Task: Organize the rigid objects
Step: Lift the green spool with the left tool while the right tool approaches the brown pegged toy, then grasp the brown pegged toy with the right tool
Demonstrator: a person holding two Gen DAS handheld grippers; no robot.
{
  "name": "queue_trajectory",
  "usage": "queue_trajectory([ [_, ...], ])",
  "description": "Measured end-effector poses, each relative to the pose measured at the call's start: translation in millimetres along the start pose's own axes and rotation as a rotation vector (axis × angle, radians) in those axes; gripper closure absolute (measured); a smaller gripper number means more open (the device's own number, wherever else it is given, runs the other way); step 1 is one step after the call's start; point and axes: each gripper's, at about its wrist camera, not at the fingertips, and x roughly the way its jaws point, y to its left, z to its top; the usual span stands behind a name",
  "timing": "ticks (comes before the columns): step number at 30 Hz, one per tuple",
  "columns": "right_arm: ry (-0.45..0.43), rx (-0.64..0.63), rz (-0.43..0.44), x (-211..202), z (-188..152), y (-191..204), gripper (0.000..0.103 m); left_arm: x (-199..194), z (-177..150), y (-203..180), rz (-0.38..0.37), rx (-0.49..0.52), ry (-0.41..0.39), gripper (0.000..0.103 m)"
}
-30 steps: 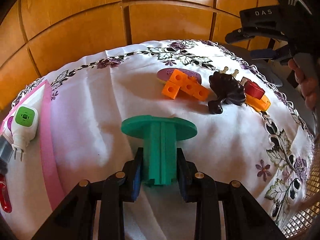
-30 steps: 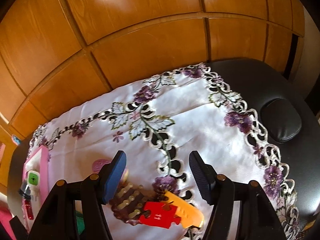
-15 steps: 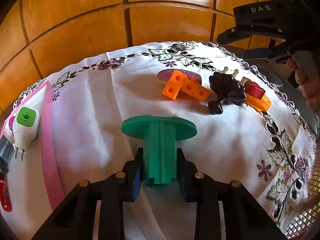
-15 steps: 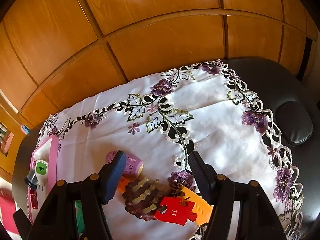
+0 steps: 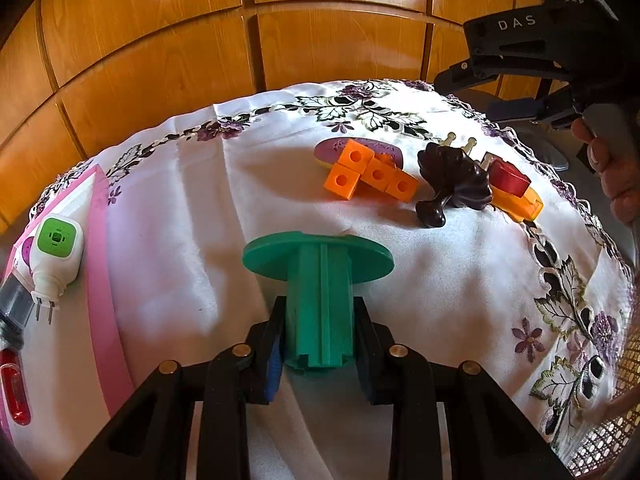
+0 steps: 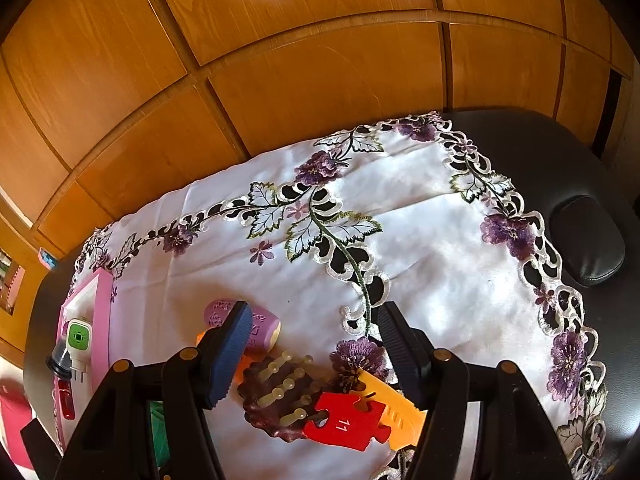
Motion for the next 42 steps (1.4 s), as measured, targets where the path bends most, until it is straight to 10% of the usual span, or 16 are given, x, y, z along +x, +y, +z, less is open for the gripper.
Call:
queue_trajectory([
  [24,0.082,0.004,0.035,15.8,-6.7,-0.8,0.037,-78.6,-3.8,4.4,-0.101,-0.027,-0.087,0.073],
  [29,0.145,-0.085,0.129,23.8,-13.4,20.3,0.037,-88.2,-4.4,12.5,-0.105,-0.051,-0.102,0.073],
  [42,0.181,-0.409,-0.039,39.6,-40.7,62.5,0.035,-100.1,-7.4,39.0,-0.095,-0.128,-0.111,0.073],
])
